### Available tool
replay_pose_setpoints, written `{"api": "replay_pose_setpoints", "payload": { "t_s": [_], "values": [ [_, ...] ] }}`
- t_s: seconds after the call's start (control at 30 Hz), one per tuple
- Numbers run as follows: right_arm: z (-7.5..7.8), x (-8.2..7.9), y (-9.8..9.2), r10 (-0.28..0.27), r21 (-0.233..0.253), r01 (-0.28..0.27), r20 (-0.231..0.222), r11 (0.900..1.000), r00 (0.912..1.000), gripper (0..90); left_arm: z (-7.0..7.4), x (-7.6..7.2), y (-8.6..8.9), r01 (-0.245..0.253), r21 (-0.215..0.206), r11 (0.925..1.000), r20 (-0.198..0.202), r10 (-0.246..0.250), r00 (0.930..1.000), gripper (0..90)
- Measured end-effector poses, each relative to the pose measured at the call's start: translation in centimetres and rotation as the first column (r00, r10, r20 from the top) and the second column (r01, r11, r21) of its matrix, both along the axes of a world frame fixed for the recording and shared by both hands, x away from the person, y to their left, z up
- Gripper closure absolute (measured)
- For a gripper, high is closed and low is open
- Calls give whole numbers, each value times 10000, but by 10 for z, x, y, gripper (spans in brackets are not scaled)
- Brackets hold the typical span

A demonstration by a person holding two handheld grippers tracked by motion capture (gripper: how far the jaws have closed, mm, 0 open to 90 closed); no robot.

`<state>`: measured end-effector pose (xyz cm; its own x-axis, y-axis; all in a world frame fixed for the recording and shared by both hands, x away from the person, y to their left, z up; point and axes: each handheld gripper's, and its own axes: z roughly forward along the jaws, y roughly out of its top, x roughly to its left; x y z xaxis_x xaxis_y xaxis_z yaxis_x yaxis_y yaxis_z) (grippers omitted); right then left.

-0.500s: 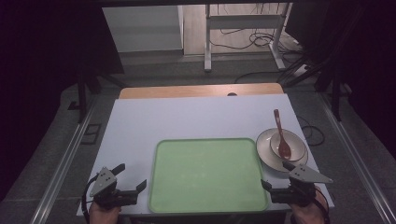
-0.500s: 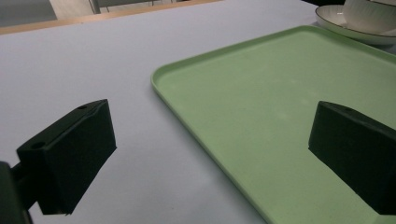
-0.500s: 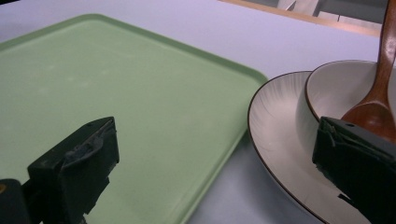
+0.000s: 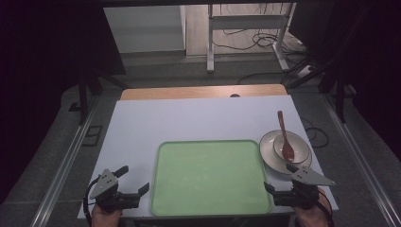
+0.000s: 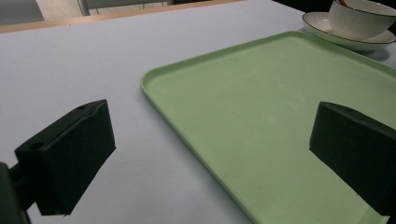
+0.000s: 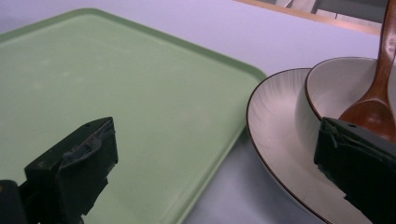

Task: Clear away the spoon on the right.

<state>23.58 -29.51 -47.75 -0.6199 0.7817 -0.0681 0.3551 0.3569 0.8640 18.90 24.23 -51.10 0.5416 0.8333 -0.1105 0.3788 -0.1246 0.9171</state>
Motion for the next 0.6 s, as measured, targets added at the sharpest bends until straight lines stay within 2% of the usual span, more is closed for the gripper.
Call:
{"api": "replay_pose_setpoints", "payload": {
  "t_s": [0.17, 0.37, 0.6],
  "values": [
    [-1, 0, 1, 48, 9, -48, -124, 10000, 9999, 0, 0, 0, -2, -6, 176, 9998, -34, 7, 10000, 0],
    [0, 0, 2, 25, 10, -25, -85, 10000, 10000, 0, 0, 0, -1, -93, 108, 9999, -41, 93, 9999, 0],
    [6, 1, 2, -22, -99, 24, 163, 9999, 9999, 0, 0, 0, -2, -68, 152, 9999, -41, 69, 10000, 0]
  ]
}}
